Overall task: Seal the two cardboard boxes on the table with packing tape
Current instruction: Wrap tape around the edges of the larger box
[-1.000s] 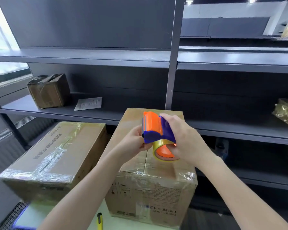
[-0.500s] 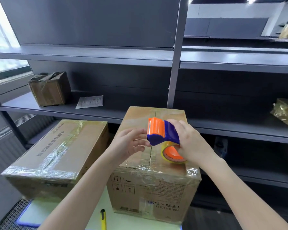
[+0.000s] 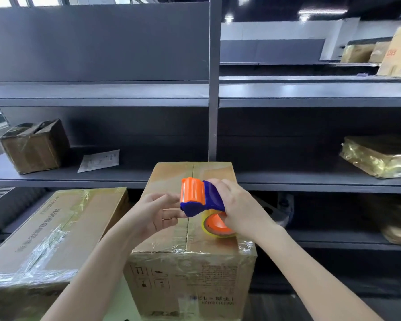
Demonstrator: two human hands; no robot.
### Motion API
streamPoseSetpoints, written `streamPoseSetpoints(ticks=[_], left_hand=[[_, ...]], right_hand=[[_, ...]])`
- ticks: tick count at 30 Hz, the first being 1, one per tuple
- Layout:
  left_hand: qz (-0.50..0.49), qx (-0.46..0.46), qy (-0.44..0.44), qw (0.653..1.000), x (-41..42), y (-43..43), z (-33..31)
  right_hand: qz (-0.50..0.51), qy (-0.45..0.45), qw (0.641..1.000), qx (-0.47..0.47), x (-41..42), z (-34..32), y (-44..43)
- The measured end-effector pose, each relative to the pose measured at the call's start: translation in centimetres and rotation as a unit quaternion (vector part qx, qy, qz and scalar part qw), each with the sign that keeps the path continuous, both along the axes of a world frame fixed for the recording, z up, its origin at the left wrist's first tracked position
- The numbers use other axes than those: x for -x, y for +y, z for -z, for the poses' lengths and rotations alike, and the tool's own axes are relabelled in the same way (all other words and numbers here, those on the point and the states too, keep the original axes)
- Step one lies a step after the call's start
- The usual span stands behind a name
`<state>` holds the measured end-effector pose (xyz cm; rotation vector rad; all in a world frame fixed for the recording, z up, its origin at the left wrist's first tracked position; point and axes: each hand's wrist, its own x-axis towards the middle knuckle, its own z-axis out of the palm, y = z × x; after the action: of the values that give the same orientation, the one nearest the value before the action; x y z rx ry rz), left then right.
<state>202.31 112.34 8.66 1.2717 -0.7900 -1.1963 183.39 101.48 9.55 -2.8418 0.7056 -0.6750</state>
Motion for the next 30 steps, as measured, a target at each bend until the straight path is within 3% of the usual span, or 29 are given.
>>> streamPoseSetpoints(ticks=[8, 13, 18, 24, 30], left_hand=[[-0.037, -0.057, 0.046, 0.997, 0.3, -0.3, -0.6], [-0.011, -0.044, -0.079, 0.996, 0.4, -0.1, -0.6], [-0.057, -0.046, -0.074, 0.995, 1.2, -0.4, -0.4], [-0.083, -0.018, -0.191, 0.978, 1.1, -0.4, -1.1], [-0.058, -0.021, -0.204, 0.977, 0.5, 0.9, -0.4]], right_hand=[[0.0, 0.006, 1.0, 0.015, -0.4, 0.2, -0.3], [0.017, 0.017, 1.0, 0.006, -0.5, 0.1, -0.3], [0.028, 0.021, 0.999, -0.003, -0.5, 0.1, -0.2], [0.036, 0.049, 0.997, 0.036, -0.9, -0.4, 0.0], [0.027, 0.059, 0.997, 0.052, -0.6, -1.1, 1.1]])
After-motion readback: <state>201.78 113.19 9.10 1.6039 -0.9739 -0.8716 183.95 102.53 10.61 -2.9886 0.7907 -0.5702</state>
